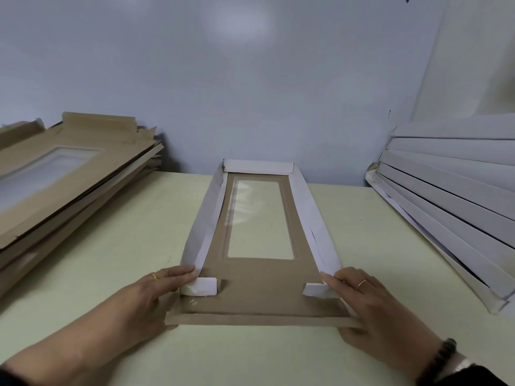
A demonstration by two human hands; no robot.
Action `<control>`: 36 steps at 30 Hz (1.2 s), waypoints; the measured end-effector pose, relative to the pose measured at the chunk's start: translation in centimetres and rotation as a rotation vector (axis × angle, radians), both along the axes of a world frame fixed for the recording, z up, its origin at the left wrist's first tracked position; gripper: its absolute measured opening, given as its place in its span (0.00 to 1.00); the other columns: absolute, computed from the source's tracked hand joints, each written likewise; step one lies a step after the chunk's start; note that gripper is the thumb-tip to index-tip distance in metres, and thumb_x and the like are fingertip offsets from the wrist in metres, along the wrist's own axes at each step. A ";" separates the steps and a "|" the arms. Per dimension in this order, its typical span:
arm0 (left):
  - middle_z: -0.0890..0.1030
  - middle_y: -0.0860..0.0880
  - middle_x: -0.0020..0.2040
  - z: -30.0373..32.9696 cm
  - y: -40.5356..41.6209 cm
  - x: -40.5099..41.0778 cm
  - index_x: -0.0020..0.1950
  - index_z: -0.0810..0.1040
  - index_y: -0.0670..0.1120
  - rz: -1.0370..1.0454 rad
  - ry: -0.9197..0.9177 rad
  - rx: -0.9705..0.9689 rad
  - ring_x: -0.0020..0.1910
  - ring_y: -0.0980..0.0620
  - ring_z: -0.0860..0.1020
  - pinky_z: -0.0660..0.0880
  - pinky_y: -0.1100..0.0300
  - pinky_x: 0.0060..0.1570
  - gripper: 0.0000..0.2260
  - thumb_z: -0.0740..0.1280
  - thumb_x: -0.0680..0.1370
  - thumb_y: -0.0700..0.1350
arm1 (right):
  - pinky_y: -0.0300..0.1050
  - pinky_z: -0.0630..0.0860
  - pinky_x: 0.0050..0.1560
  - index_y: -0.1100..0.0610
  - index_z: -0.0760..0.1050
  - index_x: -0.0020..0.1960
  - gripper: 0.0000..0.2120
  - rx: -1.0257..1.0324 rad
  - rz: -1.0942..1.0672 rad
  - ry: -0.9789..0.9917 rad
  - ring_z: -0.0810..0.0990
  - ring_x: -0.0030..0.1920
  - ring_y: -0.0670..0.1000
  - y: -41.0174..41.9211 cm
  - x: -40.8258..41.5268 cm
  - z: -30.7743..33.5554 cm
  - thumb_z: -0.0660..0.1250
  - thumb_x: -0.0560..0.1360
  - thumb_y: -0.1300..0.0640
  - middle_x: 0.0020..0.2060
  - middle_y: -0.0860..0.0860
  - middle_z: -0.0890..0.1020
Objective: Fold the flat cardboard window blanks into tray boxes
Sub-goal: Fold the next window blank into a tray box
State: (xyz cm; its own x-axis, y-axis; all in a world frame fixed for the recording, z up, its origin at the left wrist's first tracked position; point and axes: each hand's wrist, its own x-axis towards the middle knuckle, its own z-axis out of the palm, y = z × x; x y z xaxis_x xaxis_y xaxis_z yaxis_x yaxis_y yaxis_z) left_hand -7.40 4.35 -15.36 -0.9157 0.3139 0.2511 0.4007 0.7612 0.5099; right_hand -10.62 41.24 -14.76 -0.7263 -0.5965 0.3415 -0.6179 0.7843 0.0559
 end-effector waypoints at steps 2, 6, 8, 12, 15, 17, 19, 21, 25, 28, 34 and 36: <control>0.72 0.71 0.61 -0.1 0.6 0.0 0.58 0.53 0.81 0.046 0.054 0.044 0.60 0.72 0.68 0.64 0.80 0.52 0.44 0.71 0.71 0.35 | 0.37 0.69 0.50 0.62 0.79 0.56 0.33 -0.064 0.012 -0.012 0.70 0.47 0.46 -0.2 -0.4 -0.3 0.79 0.51 0.64 0.44 0.51 0.79; 0.78 0.64 0.52 0.4 2.2 0.1 0.48 0.79 0.67 0.124 0.107 0.248 0.42 0.62 0.77 0.71 0.72 0.42 0.17 0.69 0.71 0.43 | 0.30 0.67 0.42 0.58 0.83 0.46 0.08 -0.560 -0.024 -0.288 0.72 0.41 0.41 -1.2 -1.2 -0.3 0.73 0.69 0.65 0.37 0.46 0.75; 0.80 0.57 0.44 0.5 3.0 -0.5 0.39 0.81 0.58 0.193 0.093 0.356 0.36 0.55 0.75 0.69 0.68 0.38 0.06 0.69 0.69 0.45 | 0.30 0.65 0.35 0.61 0.80 0.35 0.06 -0.738 -0.096 -0.430 0.70 0.33 0.41 -1.8 -1.7 -0.6 0.70 0.71 0.65 0.33 0.47 0.73; 0.71 0.43 0.32 0.0 3.7 -1.5 0.31 0.69 0.40 0.332 0.063 0.478 0.31 0.52 0.68 0.62 0.66 0.31 0.13 0.69 0.73 0.39 | 0.29 0.71 0.38 0.56 0.81 0.41 0.07 -0.996 -0.168 -0.511 0.78 0.38 0.44 -2.5 -2.2 -0.8 0.69 0.71 0.67 0.39 0.49 0.81; 0.64 0.49 0.30 0.0 4.5 -1.4 0.30 0.64 0.42 0.371 0.062 0.497 0.27 0.59 0.62 0.59 0.67 0.27 0.17 0.67 0.76 0.40 | 0.31 0.74 0.42 0.51 0.76 0.53 0.15 -1.109 -0.166 -0.570 0.80 0.43 0.46 -2.7 -2.4 -0.9 0.69 0.71 0.67 0.43 0.48 0.83; 0.63 0.51 0.30 0.0 5.0 -1.6 0.30 0.63 0.44 0.408 0.079 0.479 0.27 0.58 0.63 0.59 0.67 0.27 0.17 0.65 0.77 0.42 | 0.33 0.73 0.39 0.51 0.72 0.54 0.15 -1.148 -0.191 -0.559 0.79 0.39 0.48 -2.7 -2.6 -1.0 0.69 0.72 0.66 0.39 0.50 0.82; 0.63 0.52 0.30 0.1 5.5 -1.8 0.29 0.62 0.45 0.439 0.101 0.447 0.27 0.56 0.63 0.59 0.66 0.28 0.18 0.65 0.77 0.43 | 0.35 0.68 0.33 0.55 0.70 0.52 0.11 -1.124 -0.225 -0.489 0.71 0.31 0.50 -2.8 -2.8 -1.1 0.67 0.73 0.65 0.29 0.54 0.74; 0.63 0.51 0.30 0.2 5.8 -2.0 0.29 0.61 0.45 0.466 0.103 0.417 0.28 0.54 0.61 0.59 0.64 0.29 0.19 0.66 0.76 0.42 | 0.33 0.64 0.29 0.56 0.69 0.50 0.10 -1.099 -0.245 -0.435 0.64 0.27 0.46 -3.0 -3.0 -1.1 0.66 0.74 0.67 0.26 0.52 0.65; 0.70 0.50 0.36 0.0 5.9 -2.1 0.37 0.69 0.44 0.511 0.103 0.350 0.35 0.51 0.67 0.63 0.60 0.34 0.10 0.69 0.74 0.41 | 0.32 0.63 0.29 0.53 0.72 0.43 0.09 -0.846 -0.222 -0.280 0.65 0.27 0.44 -3.0 -2.8 -0.8 0.66 0.72 0.65 0.24 0.46 0.64; 0.72 0.54 0.53 0.3 6.0 -1.8 0.58 0.72 0.48 0.507 0.162 0.270 0.50 0.51 0.71 0.69 0.51 0.49 0.17 0.69 0.70 0.43 | 0.39 0.66 0.38 0.52 0.77 0.37 0.07 -0.469 -0.196 -0.155 0.72 0.34 0.46 -2.8 -2.1 -0.5 0.69 0.72 0.51 0.30 0.46 0.74; 0.76 0.61 0.37 0.3 6.2 -1.6 0.55 0.78 0.48 0.299 0.282 0.084 0.42 0.62 0.72 0.66 0.67 0.49 0.16 0.62 0.73 0.33 | 0.42 0.61 0.43 0.54 0.74 0.28 0.13 -0.139 -0.126 0.116 0.76 0.34 0.52 -2.9 -1.9 0.2 0.74 0.62 0.47 0.33 0.47 0.76; 0.75 0.59 0.33 0.4 6.5 -1.5 0.54 0.78 0.48 0.243 0.309 -0.070 0.35 0.58 0.72 0.65 0.68 0.43 0.12 0.58 0.76 0.40 | 0.41 0.62 0.40 0.54 0.72 0.27 0.11 -0.062 -0.057 0.143 0.75 0.30 0.51 -3.3 -2.0 0.2 0.70 0.63 0.51 0.27 0.46 0.74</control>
State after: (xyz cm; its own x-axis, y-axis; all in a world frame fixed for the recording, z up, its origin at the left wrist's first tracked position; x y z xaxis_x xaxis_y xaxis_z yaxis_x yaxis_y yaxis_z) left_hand -8.87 10.83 -14.92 -0.8501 0.1237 0.5119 0.3313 0.8812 0.3373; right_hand -12.60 37.94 -14.58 -0.6997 -0.5301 0.4790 -0.5613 0.8226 0.0905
